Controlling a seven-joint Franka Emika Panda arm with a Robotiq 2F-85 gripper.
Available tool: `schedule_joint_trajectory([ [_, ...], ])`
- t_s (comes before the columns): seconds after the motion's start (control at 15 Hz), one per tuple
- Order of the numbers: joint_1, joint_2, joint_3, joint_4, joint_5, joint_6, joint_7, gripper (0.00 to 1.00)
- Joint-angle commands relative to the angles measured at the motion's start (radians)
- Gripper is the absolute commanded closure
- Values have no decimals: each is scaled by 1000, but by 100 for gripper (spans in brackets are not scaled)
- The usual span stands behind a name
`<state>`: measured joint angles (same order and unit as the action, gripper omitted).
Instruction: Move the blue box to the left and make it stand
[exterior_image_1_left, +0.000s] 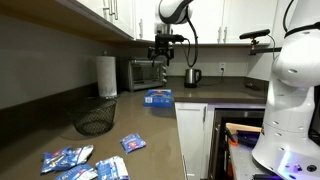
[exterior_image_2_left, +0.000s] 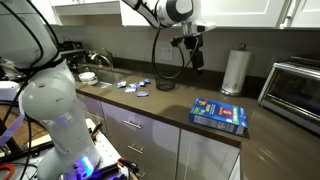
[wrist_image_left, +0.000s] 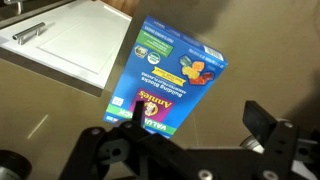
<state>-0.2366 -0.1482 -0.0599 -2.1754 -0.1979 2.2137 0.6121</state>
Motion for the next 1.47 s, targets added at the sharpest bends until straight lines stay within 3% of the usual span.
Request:
schedule_joint_trajectory([
  [0.0,6,121,-52,73,76,31,42,0],
  [0.33,16,231,-106,83,234,65,51,0],
  [0.53,24,279,-119,75,271,92,60,0],
  [1.4,68,414,-142,80,269,182,103,0],
])
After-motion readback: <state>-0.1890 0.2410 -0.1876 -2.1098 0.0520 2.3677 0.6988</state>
